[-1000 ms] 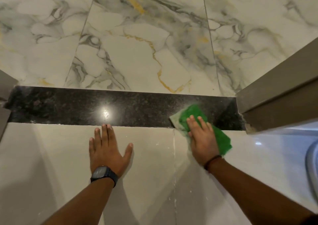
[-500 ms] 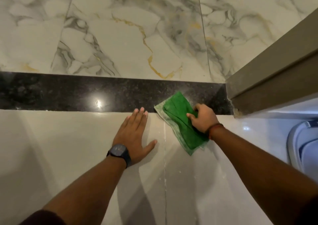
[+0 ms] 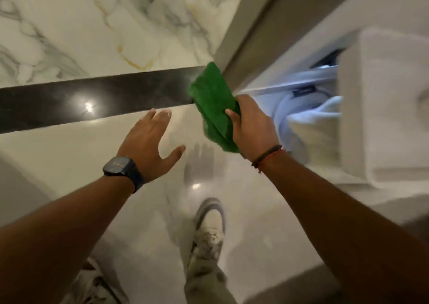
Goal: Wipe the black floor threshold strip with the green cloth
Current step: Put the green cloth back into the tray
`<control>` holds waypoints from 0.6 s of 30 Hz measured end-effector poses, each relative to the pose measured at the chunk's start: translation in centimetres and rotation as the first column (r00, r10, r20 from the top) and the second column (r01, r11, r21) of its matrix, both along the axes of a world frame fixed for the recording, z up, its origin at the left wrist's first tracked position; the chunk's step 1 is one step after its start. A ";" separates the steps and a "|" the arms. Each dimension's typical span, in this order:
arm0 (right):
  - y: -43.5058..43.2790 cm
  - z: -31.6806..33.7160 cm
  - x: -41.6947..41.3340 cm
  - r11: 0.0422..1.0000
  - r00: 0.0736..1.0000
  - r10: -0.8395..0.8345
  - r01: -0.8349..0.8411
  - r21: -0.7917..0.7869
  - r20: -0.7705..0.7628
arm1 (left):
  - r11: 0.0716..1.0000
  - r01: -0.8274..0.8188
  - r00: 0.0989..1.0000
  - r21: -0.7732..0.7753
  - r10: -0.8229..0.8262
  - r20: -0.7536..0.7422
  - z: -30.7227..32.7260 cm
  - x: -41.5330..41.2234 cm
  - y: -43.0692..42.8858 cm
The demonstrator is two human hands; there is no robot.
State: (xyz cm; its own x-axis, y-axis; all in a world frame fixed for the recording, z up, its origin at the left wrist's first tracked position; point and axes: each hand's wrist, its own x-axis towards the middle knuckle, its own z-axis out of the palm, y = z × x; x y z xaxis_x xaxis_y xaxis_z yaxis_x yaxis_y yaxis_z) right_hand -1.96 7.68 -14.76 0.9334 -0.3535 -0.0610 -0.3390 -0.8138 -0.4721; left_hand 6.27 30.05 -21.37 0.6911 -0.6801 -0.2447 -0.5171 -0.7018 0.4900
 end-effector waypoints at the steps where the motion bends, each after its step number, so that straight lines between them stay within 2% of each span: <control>1: -1.7 2.9 -1.8 0.999 0.999 -0.040 0.040 0.004 -0.005 | 0.999 0.020 1.000 -0.026 -0.020 -0.006 2.4 -0.9 -1.9; 6: -11.6 15.7 -9.1 0.958 0.960 -0.275 0.278 -0.068 0.056 | 0.986 0.108 0.994 -0.125 -0.111 -0.017 13.3 -4.3 -12.7; 9: -17.2 19.6 -10.4 0.912 0.918 -0.394 0.395 -0.108 0.031 | 0.974 0.143 0.988 -0.177 -0.151 -0.032 17.5 -5.6 -18.4; 12: -20.8 20.0 -9.4 0.897 0.900 -0.429 0.415 -0.151 -0.078 | 0.960 0.188 0.978 -0.207 -0.203 -0.051 19.5 -6.5 -22.5; 16: -23.3 18.0 -9.3 0.885 0.882 -0.464 0.464 -0.023 -0.077 | 0.953 0.221 0.971 -0.208 -0.235 -0.043 19.8 -6.7 -26.4; 18: -24.0 16.0 -10.8 0.849 0.842 -0.522 0.528 0.014 -0.135 | 0.945 0.264 0.963 -0.194 -0.271 -0.010 19.3 -6.6 -27.7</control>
